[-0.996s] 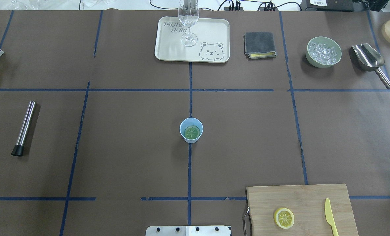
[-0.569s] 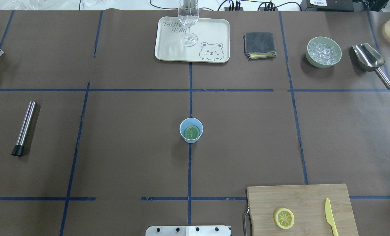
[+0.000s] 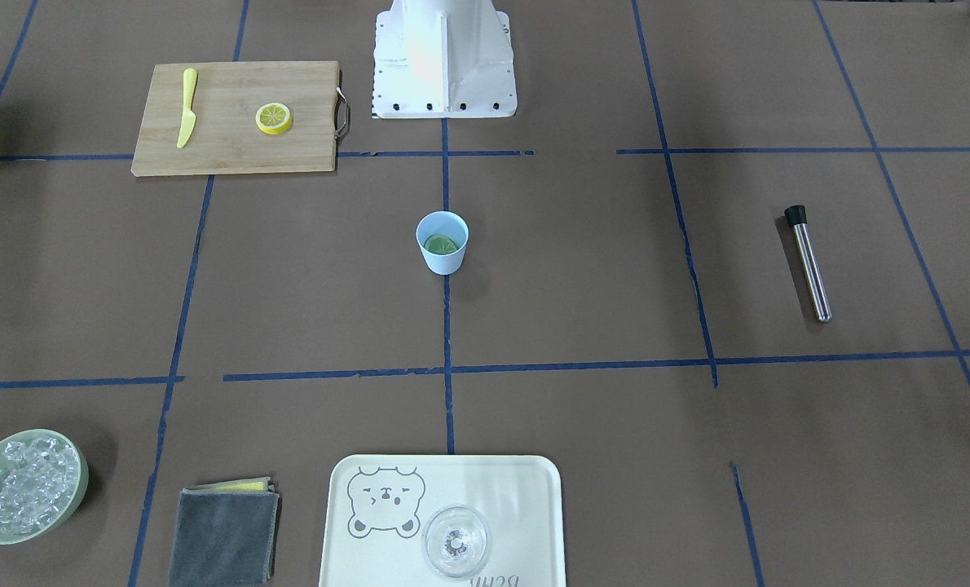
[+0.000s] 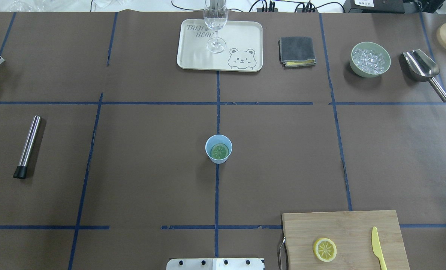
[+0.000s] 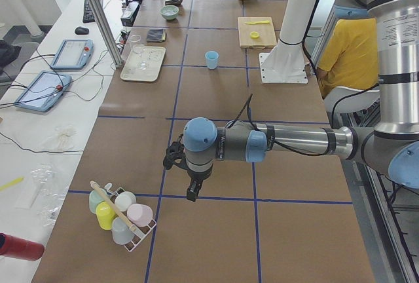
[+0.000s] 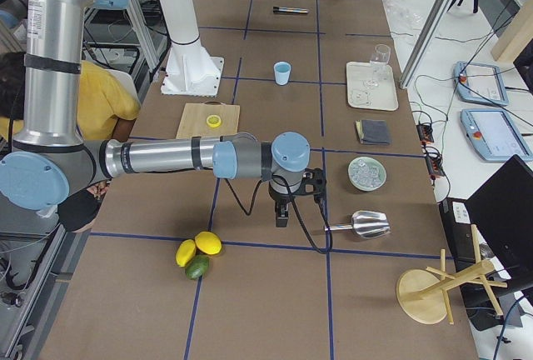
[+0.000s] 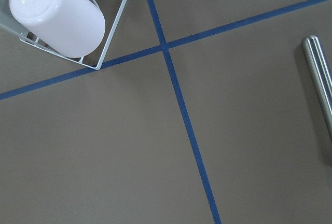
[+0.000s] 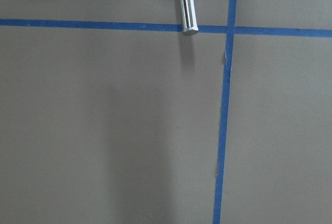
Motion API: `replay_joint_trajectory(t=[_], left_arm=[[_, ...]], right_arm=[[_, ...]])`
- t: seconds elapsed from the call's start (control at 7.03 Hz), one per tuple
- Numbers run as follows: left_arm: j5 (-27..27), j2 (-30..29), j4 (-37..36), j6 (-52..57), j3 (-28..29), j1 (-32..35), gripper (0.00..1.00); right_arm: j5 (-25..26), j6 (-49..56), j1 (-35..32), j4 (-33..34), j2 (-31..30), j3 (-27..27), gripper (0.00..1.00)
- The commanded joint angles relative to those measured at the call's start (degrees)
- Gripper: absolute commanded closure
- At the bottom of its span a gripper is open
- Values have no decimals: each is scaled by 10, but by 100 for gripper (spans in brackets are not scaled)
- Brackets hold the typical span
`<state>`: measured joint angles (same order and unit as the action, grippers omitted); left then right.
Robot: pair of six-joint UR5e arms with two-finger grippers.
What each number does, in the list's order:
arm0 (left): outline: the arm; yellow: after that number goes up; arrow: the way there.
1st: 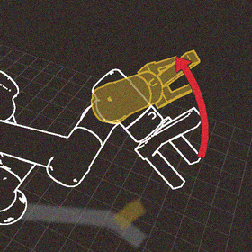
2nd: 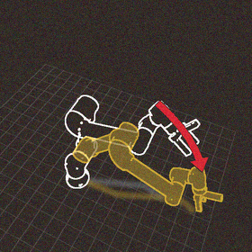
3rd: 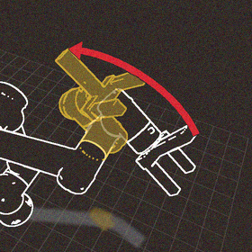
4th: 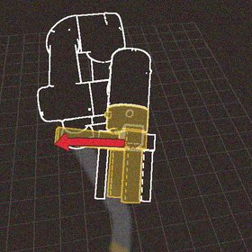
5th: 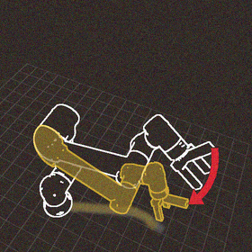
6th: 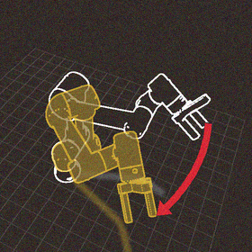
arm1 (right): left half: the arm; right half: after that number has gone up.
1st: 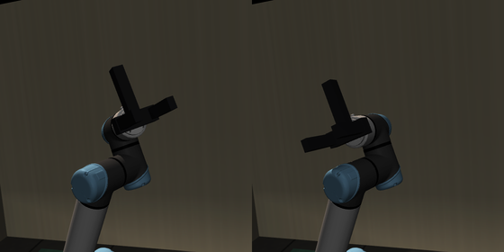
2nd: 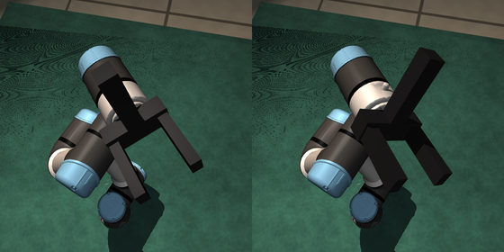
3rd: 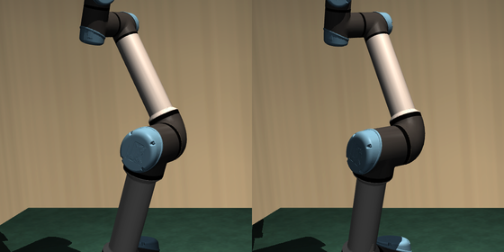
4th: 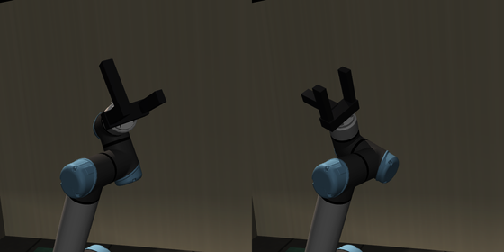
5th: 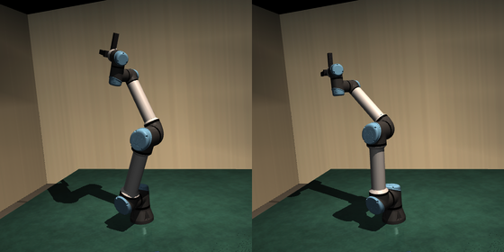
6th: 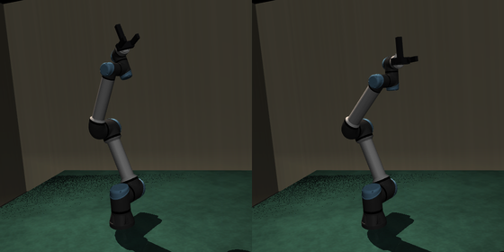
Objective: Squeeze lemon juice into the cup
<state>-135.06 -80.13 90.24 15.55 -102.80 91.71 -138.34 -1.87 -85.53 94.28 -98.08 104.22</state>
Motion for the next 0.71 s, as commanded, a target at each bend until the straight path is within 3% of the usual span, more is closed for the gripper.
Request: replay_joint_trajectory(t=[0.0, 0.57], left_arm=[[-1, -5, -1, -3, 5, 0, 0], [-5, -33, -1, -81, 12, -1, 0]], right_arm=[[0, -1, 1, 0, 3, 0, 0], [3, -1, 9, 4, 30, -11, 0]])
